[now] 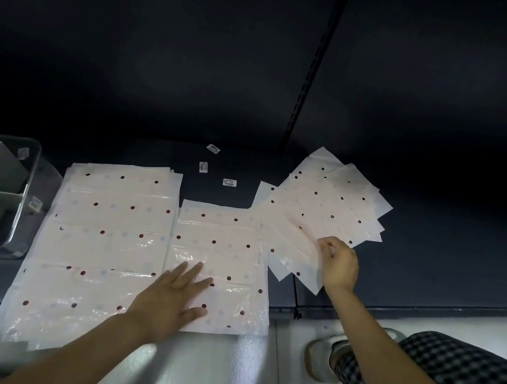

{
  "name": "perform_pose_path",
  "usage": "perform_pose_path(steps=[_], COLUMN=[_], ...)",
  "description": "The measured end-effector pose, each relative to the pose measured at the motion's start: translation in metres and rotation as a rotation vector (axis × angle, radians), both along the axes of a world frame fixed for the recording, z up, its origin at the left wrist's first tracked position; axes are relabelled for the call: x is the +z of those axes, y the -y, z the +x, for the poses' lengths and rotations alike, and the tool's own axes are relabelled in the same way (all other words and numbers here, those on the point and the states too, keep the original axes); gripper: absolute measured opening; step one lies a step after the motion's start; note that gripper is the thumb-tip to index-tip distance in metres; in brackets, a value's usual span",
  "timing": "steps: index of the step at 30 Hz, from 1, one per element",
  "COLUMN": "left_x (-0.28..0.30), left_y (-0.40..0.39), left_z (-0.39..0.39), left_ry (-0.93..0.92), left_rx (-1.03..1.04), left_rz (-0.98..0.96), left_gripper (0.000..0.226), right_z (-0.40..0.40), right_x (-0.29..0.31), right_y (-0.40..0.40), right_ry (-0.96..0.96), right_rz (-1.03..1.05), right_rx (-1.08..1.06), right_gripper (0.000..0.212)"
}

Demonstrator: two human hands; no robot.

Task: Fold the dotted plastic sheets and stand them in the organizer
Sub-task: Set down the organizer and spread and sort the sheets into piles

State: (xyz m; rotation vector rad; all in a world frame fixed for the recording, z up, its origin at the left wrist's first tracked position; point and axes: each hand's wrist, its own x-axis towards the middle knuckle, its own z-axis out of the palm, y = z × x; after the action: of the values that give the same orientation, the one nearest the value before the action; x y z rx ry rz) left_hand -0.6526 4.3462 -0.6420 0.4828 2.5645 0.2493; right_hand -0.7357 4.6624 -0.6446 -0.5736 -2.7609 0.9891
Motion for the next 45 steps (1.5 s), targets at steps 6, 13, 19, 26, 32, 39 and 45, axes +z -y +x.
perform_pose_path(steps=[6, 13, 19, 26, 32, 39, 45], left_x=[0.018, 0.033, 0.032, 0.002, 0.002, -0.001, 0.005], left_y=[-0.004, 0.003, 0.009, -0.001, -0.005, -0.005, -0.005], left_z=[-0.002, -0.006, -0.014, -0.002, 0.004, 0.004, -0.002], left_ry=[-0.091, -0.392, -0.325, -0.057, -0.057, -0.08, -0.103], left_rx=[0.14, 0.549, 0.437, 0.006, -0.04, 0.003, 0.147], left_rz=[0.12, 0.513, 0.468, 0.012, -0.051, -0.024, 0.192], left_gripper=[0.067, 0.065, 0.082, 0.087, 0.087, 0.074, 0.069], right_z=[0.008, 0.026, 0.021, -0.015, -0.039, -0.05, -0.028], right_x=[0.014, 0.023, 0.042, 0.023, -0.01, -0.012, 0.01], right_y=[0.037, 0.093, 0.105, 0.066, 0.026, 0.02, 0.042], right_ry=[0.081, 0.334, 0.626, 0.119, 0.252, 0.103, -0.004], right_rz=[-0.291, -0.397, -0.393, -0.099, 0.117, 0.14, -0.374], right_rx=[0.354, 0.781, 0.943, 0.285, 0.117, -0.01, 0.187], right_gripper=[0.017, 0.01, 0.032, 0.02, 0.067, 0.025, 0.018])
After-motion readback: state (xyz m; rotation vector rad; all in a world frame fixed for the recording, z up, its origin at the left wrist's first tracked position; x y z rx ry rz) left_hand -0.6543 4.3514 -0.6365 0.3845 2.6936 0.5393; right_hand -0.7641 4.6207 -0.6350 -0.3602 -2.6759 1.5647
